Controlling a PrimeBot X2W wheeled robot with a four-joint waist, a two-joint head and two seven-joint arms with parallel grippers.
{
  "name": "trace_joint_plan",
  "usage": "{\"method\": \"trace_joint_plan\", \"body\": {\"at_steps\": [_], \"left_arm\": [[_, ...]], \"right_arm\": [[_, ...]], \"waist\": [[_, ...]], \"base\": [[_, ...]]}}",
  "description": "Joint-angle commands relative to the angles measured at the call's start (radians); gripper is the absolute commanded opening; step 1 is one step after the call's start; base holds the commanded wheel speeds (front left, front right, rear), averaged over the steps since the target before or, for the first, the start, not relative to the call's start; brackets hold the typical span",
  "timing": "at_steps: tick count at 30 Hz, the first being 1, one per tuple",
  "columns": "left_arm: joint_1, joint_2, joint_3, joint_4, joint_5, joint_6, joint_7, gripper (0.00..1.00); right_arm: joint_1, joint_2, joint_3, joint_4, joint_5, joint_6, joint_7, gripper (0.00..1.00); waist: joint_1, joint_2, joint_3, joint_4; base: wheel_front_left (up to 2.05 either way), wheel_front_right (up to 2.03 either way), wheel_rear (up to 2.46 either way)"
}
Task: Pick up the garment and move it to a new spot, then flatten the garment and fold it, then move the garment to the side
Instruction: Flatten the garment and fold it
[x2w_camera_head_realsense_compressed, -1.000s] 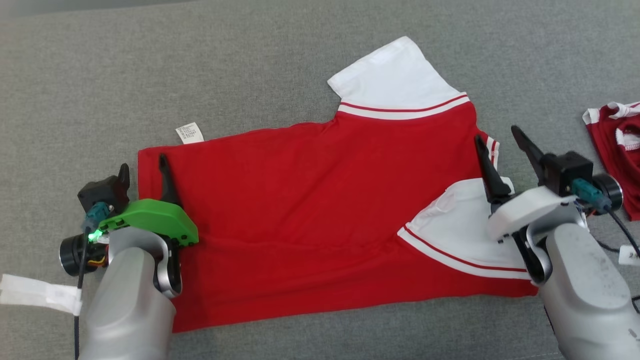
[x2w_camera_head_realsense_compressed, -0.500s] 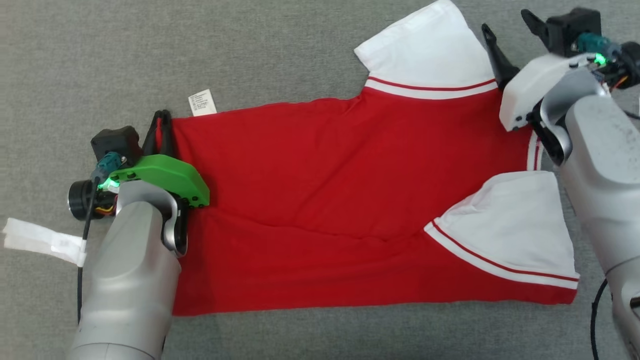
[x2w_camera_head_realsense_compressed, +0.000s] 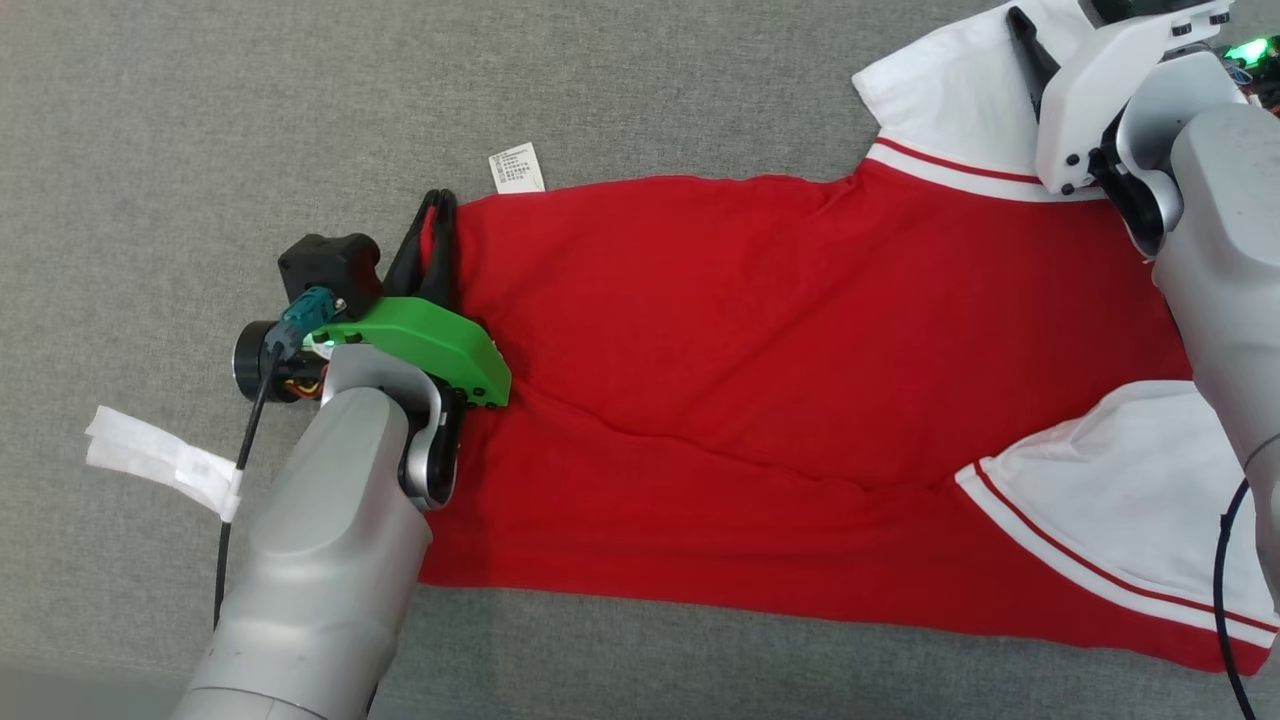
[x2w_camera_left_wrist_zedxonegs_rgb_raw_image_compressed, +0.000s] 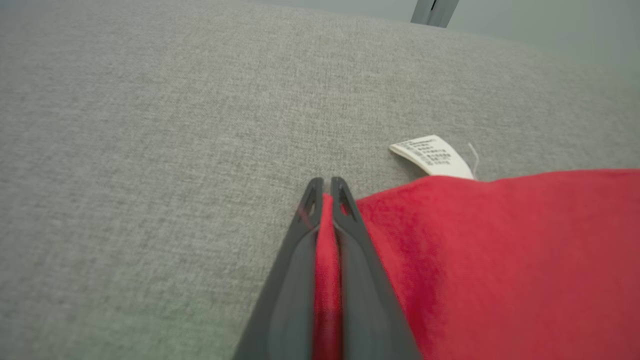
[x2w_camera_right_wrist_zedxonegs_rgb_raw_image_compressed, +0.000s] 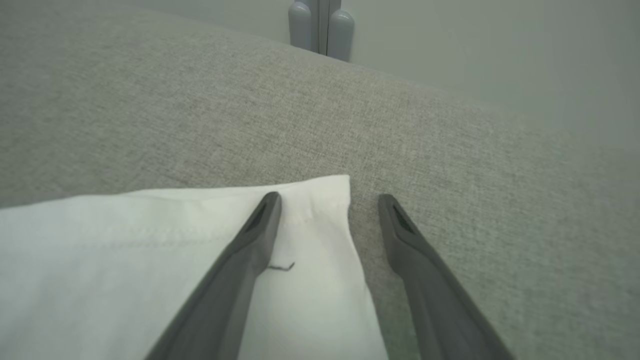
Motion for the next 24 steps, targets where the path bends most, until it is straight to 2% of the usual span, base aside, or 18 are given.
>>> {"method": "trace_joint_plan", "body": {"at_steps": [1, 3, 7, 10, 12, 16, 20, 24], "left_arm": [[0.029, 0.000, -0.013, 0.006, -0.016, 0.012, 0.010, 0.00], [0.028, 0.000, -0.018, -0.010, -0.025, 0.023, 0.010, 0.00], [0.018, 0.001, 0.003, -0.072, -0.005, 0.048, 0.007, 0.00], [0.025, 0.002, 0.044, -0.128, 0.025, 0.060, 0.006, 0.00], [0.036, 0.002, 0.074, -0.158, 0.054, 0.060, 0.006, 0.00], [0.063, 0.002, 0.138, -0.201, 0.107, 0.051, 0.006, 0.00], [0.096, 0.005, 0.199, -0.241, 0.152, 0.034, 0.006, 0.00], [0.147, 0.004, 0.250, -0.273, 0.195, 0.017, 0.006, 0.00]], "right_arm": [[0.017, 0.005, 0.022, 0.030, 0.007, 0.000, 0.020, 0.00], [0.008, 0.001, 0.037, 0.033, 0.015, 0.000, -0.004, 0.00], [-0.051, -0.042, 0.022, 0.022, -0.010, -0.001, -0.151, 0.00], [-0.070, -0.030, -0.022, 0.037, -0.028, -0.001, -0.265, 0.00], [-0.074, -0.024, -0.046, 0.039, -0.040, -0.001, -0.302, 0.00], [-0.051, -0.003, -0.085, 0.010, -0.047, -0.001, -0.322, 0.00], [0.016, 0.020, -0.140, -0.097, -0.020, -0.001, -0.322, 0.00], [0.136, 0.034, -0.145, -0.208, 0.013, -0.001, -0.323, 0.00]], "waist": [[0.0000, 0.0000, 0.012, 0.013], [0.0000, 0.0000, 0.013, 0.012], [0.0000, 0.0000, 0.009, 0.004], [0.0000, 0.0000, -0.003, -0.008], [0.0000, 0.0000, -0.014, -0.019], [0.0000, 0.0000, -0.043, -0.052], [0.0000, 0.0000, -0.078, -0.088], [0.0000, 0.0000, -0.127, -0.118]], "base": [[0.00, 0.00, 0.00], [0.00, 0.00, 0.00], [0.00, 0.00, 0.00], [0.00, 0.00, 0.00], [0.00, 0.00, 0.00], [0.00, 0.00, 0.00], [0.00, 0.00, 0.00], [0.00, 0.00, 0.00]]}}
